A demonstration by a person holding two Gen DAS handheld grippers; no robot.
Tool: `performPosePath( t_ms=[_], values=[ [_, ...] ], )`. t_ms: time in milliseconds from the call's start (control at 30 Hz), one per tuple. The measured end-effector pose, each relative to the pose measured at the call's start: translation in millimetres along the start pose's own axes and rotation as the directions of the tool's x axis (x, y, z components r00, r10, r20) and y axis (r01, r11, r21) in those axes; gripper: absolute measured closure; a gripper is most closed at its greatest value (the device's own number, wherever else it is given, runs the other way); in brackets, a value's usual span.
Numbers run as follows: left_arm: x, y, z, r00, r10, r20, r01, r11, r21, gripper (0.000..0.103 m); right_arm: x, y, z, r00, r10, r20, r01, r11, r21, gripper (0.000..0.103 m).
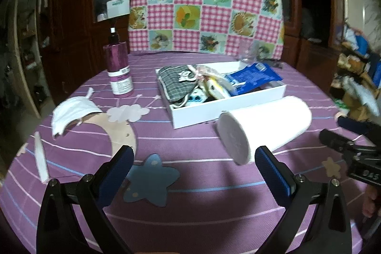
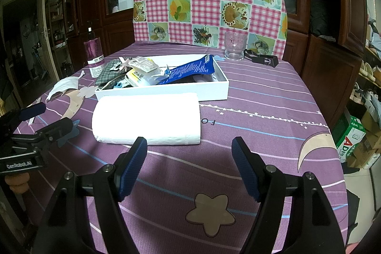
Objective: Organize soft objects
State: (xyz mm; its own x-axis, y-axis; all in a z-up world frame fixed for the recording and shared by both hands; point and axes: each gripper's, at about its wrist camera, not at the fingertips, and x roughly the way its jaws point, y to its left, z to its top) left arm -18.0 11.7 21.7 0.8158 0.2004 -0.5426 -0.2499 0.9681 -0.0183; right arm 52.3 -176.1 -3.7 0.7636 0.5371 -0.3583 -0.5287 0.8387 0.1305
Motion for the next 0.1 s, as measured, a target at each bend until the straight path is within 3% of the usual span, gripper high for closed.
performPosePath(
  t_ms=[100],
  values=[
    [0.5,2.3,0.3,1.0,0.014,-0.004,-0.014,1.0,-0.015,0.0,0.1,0.1,-0.4,1.0,0.0,-0.001,0.0,1.0,0.001,0.029]
  ],
)
